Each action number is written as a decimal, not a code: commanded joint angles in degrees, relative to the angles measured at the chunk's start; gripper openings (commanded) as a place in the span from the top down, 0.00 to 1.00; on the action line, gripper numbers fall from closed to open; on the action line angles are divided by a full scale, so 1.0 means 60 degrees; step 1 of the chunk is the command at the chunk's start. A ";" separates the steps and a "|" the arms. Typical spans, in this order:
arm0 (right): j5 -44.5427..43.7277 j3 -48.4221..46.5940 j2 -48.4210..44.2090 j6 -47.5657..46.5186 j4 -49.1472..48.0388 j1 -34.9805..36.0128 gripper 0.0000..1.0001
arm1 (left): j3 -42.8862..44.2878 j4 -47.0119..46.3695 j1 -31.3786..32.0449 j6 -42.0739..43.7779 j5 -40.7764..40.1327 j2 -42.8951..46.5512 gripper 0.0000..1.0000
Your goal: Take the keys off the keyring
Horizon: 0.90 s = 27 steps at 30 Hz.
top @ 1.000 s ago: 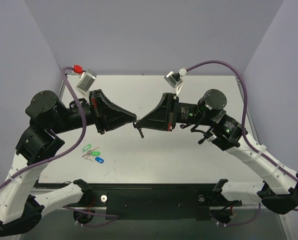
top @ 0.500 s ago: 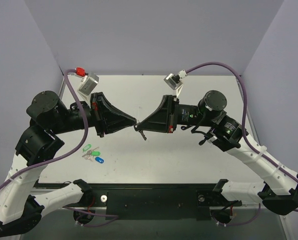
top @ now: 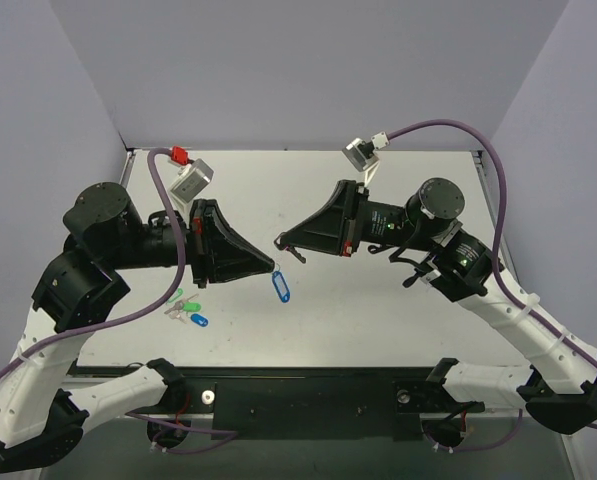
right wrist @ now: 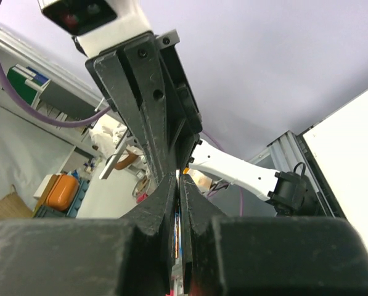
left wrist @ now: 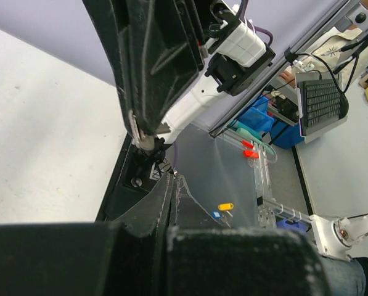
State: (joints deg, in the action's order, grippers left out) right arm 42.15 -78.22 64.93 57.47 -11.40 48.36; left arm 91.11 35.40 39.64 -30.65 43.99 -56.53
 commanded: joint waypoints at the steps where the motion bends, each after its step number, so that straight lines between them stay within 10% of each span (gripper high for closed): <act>1: -0.0331 -0.0162 -0.0040 0.0060 -0.0781 -0.0076 1.00 | 0.0342 0.0004 0.0044 0.0085 0.0506 0.0033 1.00; 27: -0.1034 -0.0075 -0.0318 -0.0848 0.0581 -0.0091 1.00 | -0.0288 -0.0201 0.0030 -0.0018 -0.0358 0.0252 1.00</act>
State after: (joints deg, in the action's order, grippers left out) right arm 37.50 -78.24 65.17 54.85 -7.27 48.03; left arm 89.43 35.86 39.70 -30.83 43.05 -55.22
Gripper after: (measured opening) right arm 0.007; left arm 0.019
